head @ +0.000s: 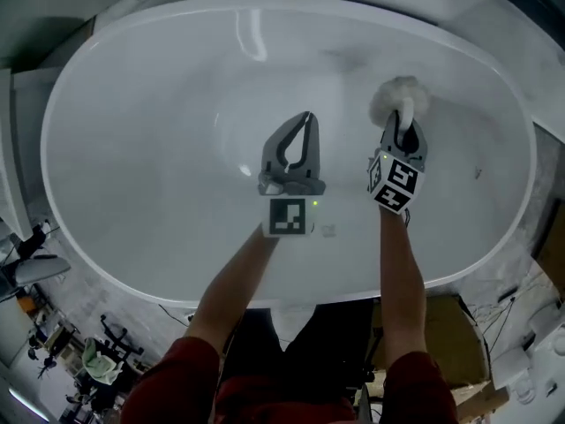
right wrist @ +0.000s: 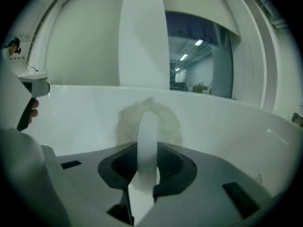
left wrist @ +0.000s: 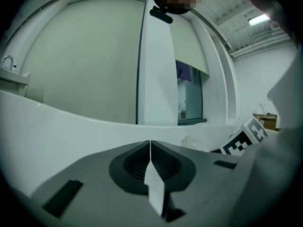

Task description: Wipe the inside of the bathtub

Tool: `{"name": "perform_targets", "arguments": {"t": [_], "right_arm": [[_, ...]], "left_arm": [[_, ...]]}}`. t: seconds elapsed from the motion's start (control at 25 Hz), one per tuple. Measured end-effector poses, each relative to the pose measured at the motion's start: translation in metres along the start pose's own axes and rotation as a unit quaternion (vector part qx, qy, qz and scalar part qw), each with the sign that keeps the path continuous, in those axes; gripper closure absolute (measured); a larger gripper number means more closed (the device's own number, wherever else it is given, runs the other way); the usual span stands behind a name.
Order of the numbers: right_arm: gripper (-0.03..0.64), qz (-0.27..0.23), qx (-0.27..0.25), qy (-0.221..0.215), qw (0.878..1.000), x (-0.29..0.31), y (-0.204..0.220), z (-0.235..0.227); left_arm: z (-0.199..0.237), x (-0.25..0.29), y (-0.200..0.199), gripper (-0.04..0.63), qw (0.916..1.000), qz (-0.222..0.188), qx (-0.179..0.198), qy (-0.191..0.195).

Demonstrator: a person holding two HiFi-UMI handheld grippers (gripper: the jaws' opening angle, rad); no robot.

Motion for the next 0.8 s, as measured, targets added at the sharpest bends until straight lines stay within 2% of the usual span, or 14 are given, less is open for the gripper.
{"name": "perform_targets", "arguments": {"t": [0.16, 0.4, 0.64, 0.8], "right_arm": [[0.524, -0.033, -0.010, -0.021, 0.999, -0.073, -0.060, 0.062], [0.523, -0.094, -0.014, -0.073, 0.993, -0.183, -0.162, 0.145], [0.523, -0.161, -0.016, -0.078, 0.984, -0.301, -0.261, 0.182], [0.523, -0.203, -0.033, -0.074, 0.976, -0.368, -0.311, 0.182]], "left_arm": [[0.032, -0.054, -0.052, 0.578, 0.9999, 0.000, -0.008, -0.009], [0.089, -0.137, -0.152, 0.578, 0.9985, -0.034, -0.018, -0.039], [0.127, -0.213, -0.253, 0.578, 0.9964, -0.069, 0.018, -0.046], [0.137, -0.246, -0.306, 0.578, 0.9946, -0.082, 0.017, -0.061]]}}
Point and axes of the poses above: the fingertips, and each gripper's own axes: x forward along the fingers, z to its left, y out of its underside, the point moved 6 cm from there along -x, backward along the fingers, and after that the axes turned 13 degrees about z, right-handed, at the moved point
